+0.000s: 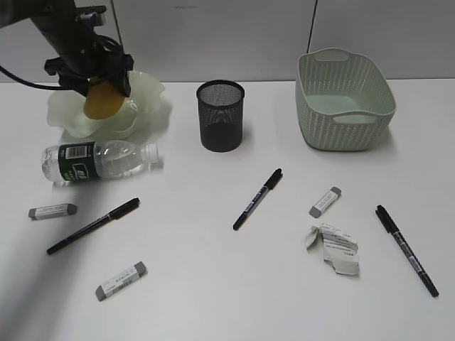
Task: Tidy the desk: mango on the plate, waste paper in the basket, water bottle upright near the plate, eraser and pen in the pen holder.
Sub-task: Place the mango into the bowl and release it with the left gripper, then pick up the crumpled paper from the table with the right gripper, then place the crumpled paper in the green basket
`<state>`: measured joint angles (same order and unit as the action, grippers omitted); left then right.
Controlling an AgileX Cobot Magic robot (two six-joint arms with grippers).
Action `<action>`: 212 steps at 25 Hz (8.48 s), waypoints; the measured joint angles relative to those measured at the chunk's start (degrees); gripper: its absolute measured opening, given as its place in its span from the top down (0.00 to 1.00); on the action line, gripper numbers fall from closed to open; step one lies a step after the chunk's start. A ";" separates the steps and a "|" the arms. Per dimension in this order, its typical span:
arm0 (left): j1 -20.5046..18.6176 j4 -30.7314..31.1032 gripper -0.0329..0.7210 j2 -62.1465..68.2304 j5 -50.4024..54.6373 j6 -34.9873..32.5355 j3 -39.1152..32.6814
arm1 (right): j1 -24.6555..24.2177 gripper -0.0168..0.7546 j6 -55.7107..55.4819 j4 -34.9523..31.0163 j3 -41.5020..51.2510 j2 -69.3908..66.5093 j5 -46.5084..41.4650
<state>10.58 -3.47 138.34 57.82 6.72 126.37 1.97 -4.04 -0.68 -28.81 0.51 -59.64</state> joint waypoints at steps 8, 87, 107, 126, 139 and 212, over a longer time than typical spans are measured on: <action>-0.63 0.13 0.16 0.58 -0.76 0.00 0.50 | 0.00 0.43 0.00 0.00 0.00 0.00 0.00; -3.68 3.47 0.21 -43.53 11.90 0.51 -34.62 | 0.00 0.43 0.00 0.00 0.00 0.00 0.00; -4.06 5.23 0.34 -110.27 10.96 0.28 -79.01 | 0.00 0.43 0.00 0.00 0.00 0.00 0.00; -4.06 7.15 0.34 -138.77 3.39 -3.09 -96.16 | 0.00 0.43 2.11 -3.86 -9.63 -27.27 -7.02; -4.06 6.33 0.35 -138.77 3.39 -4.38 -96.27 | 7.20 0.37 5.62 -4.45 -29.86 -57.10 -7.80; -4.06 5.64 0.35 -138.77 3.39 -4.40 -96.33 | 9.32 0.92 -1.28 0.68 -82.54 -124.67 3.65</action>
<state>6.52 2.18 -0.43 61.21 2.32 30.05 11.29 -5.32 0.00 -111.34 -124.16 -55.99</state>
